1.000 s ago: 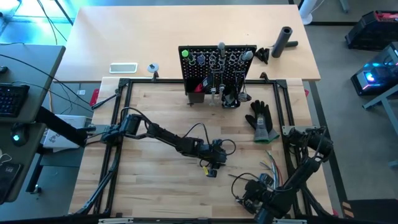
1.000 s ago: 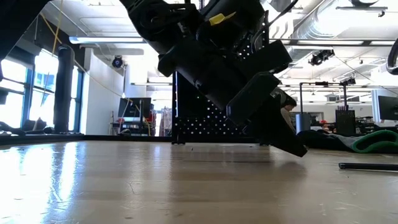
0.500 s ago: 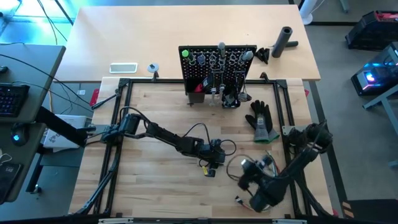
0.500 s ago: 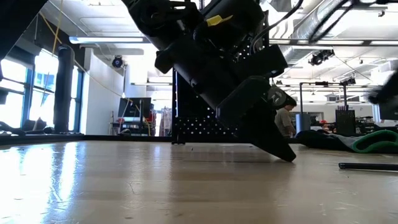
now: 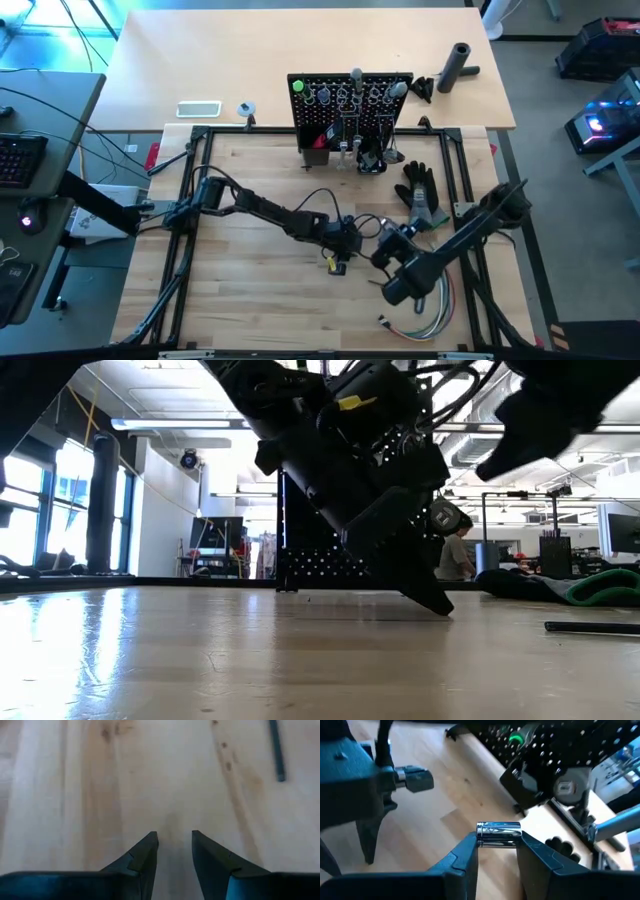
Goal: Hang tools onto peg board
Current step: Put the silver socket on the right black bin on the peg board
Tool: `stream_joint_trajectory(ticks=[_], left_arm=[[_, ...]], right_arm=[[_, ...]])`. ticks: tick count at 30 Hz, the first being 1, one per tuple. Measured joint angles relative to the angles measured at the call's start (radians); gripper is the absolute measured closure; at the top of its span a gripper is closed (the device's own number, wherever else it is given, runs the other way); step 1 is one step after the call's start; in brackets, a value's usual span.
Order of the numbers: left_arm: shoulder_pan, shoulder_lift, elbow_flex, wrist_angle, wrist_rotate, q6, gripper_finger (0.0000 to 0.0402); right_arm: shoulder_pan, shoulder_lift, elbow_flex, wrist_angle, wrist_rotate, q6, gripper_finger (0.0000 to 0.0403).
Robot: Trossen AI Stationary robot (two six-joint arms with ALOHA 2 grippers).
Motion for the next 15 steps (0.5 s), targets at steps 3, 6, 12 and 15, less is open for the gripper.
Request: stream_joint_trajectory(ticks=[3, 6, 12, 15], left_arm=[[0.022, -0.011, -0.002, -0.010, -0.014, 0.003, 0.0298], [0.050, -0.040, -0.006, -0.028, -0.034, 0.008, 0.0309], [0.126, -0.110, -0.009, -0.067, -0.071, 0.023, 0.0322], [0.163, -0.145, -0.007, -0.110, -0.063, 0.022, 0.0323]], right_arm=[[-0.024, -0.017, 0.000, 0.007, 0.028, -0.051, 0.0303], [-0.042, -0.038, 0.000, 0.024, 0.049, -0.107, 0.0303], [-0.084, -0.085, 0.001, 0.092, 0.067, -0.240, 0.0303], [-0.111, -0.104, 0.001, 0.131, 0.067, -0.325, 0.0303]])
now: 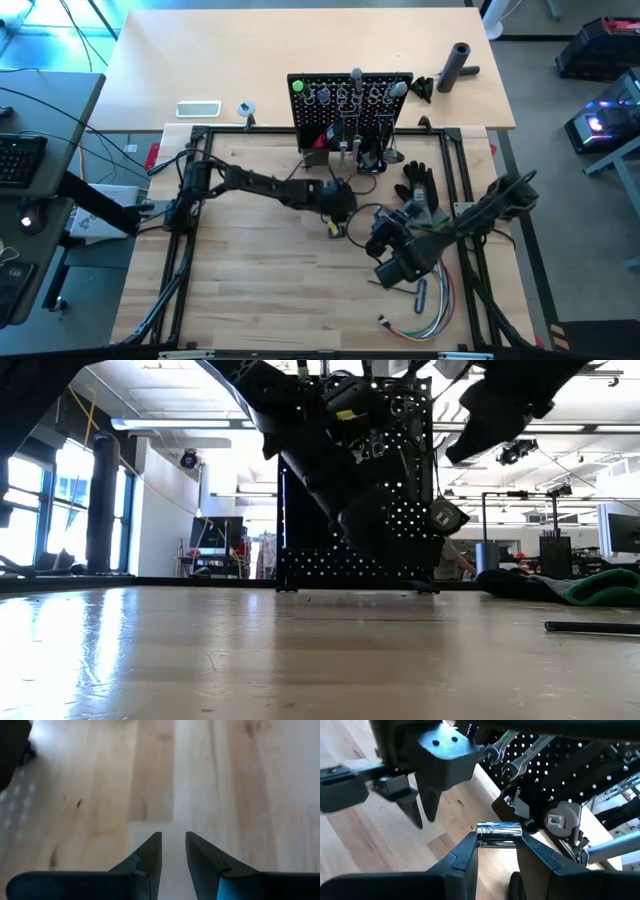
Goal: Hang tools onto peg board
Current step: Put the silver socket on the right black bin on the peg board
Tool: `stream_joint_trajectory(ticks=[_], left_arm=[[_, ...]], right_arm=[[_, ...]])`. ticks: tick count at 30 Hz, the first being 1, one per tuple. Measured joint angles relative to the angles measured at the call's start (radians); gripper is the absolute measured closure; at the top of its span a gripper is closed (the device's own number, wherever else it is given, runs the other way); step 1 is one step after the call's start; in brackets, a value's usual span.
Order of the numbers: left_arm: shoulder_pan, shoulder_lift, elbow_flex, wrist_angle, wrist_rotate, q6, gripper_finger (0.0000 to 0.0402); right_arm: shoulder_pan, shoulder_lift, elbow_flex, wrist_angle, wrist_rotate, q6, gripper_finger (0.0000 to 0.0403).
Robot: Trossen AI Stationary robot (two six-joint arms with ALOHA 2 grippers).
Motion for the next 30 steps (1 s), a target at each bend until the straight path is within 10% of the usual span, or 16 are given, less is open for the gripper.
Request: stream_joint_trajectory(ticks=[10, 30], left_arm=[[0.032, -0.104, 0.001, -0.066, 0.029, 0.043, 0.0323], [0.013, -0.277, 0.002, -0.496, 0.057, 0.106, 0.0323]], right_arm=[[-0.125, -0.058, 0.000, 0.254, -0.079, -0.475, 0.0303], [-0.383, -0.119, 0.001, 0.419, -0.708, -1.251, 0.0303]])
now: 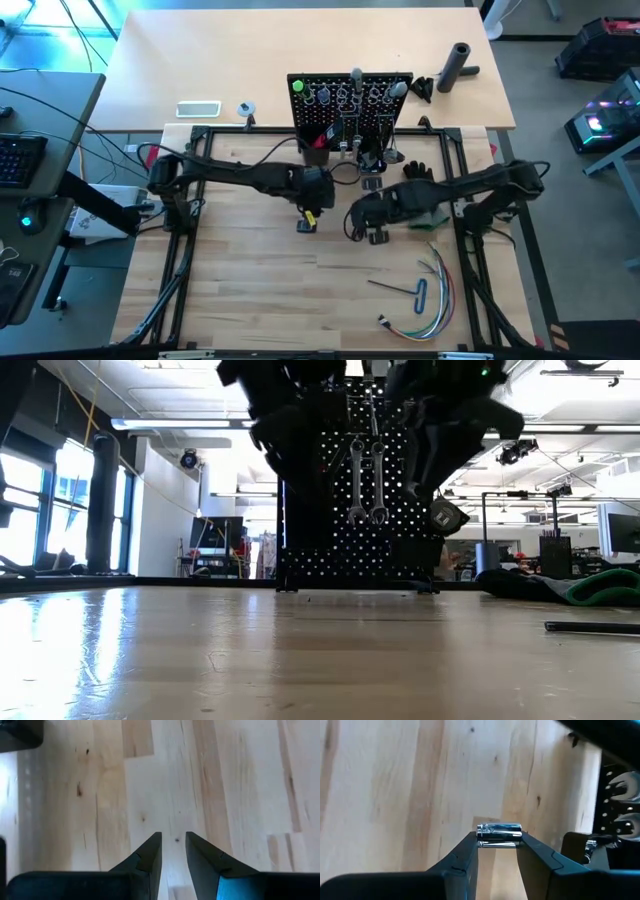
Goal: Hang tools onto peg board
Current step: Put the silver socket on the right black bin on the peg board
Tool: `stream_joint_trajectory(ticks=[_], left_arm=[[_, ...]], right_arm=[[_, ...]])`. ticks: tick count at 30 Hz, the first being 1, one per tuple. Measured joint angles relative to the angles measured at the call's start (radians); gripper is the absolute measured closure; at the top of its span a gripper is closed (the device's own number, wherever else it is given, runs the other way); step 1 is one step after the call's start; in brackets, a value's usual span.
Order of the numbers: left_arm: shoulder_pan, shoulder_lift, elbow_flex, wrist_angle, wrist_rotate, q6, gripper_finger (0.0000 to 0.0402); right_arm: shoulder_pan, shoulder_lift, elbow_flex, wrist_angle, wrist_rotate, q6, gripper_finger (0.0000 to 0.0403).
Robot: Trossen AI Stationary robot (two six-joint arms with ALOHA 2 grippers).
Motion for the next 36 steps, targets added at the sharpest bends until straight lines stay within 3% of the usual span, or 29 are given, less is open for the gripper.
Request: stream_joint_trajectory(ticks=[8, 18, 23, 28, 32, 36], left_arm=[[-0.022, -0.103, 0.000, -0.051, -0.003, -0.040, 0.0323], [-0.085, -0.188, 0.001, -0.138, -0.037, -0.068, 0.0323], [-0.134, -0.188, 0.001, -0.148, -0.038, -0.089, 0.0323], [-0.186, -0.188, 0.001, -0.095, -0.052, -0.101, 0.0323], [-0.222, -0.187, 0.001, -0.036, -0.054, -0.109, 0.0323], [-0.251, -0.187, 0.001, 0.003, -0.054, -0.111, 0.0323]], right_arm=[[-0.143, -0.018, -0.038, -0.019, -0.144, -0.146, 0.0303], [-0.266, -0.228, -0.382, 0.279, -0.213, -0.131, 0.0303], [-0.270, -0.345, -0.539, 0.558, -0.119, -0.050, 0.0303], [-0.270, -0.375, -0.628, 0.831, 0.020, -0.020, 0.0303], [-0.284, -0.360, -0.636, 0.895, 0.116, -0.020, 0.0303], [-0.335, -0.354, -0.636, 0.897, 0.129, -0.014, 0.0303]])
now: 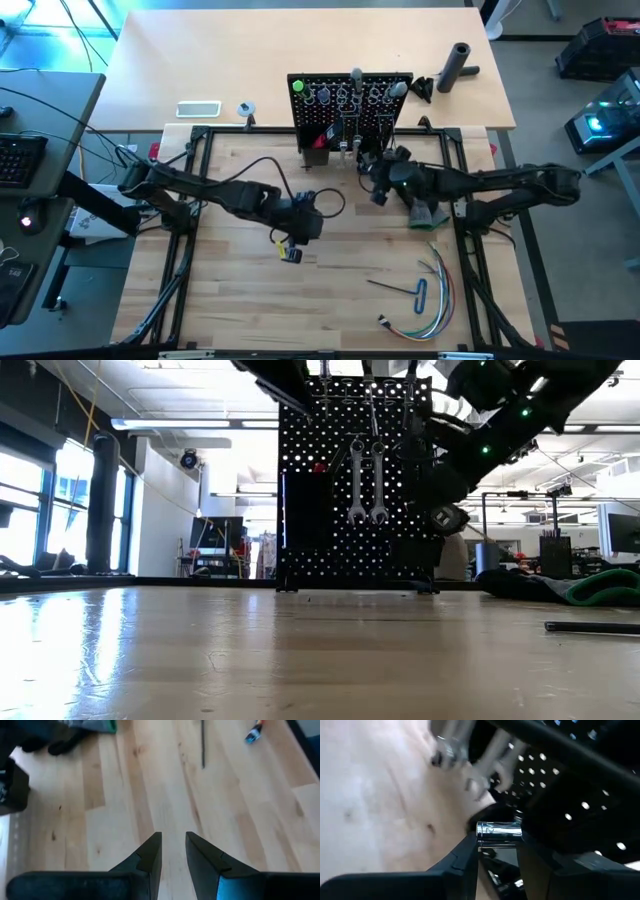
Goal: Hang tools onto peg board
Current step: Put the silver socket on the right black bin on the peg board
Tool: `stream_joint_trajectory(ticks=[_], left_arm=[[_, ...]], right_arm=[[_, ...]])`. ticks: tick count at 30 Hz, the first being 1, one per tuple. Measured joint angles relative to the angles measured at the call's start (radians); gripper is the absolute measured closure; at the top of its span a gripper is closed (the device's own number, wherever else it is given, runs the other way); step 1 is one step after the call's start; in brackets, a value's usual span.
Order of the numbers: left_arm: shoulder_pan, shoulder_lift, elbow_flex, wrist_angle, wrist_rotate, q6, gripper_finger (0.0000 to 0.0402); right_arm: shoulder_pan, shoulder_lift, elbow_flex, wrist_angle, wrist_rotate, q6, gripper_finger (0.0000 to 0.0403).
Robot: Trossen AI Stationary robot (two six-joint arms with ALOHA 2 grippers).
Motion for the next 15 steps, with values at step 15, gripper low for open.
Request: stream_joint_trajectory(ticks=[15], left_arm=[[-0.042, 0.046, -0.001, 0.044, 0.004, -0.008, 0.0323]], right_arm=[[-0.143, 0.079, 0.000, 0.097, -0.059, 0.034, 0.0284]])
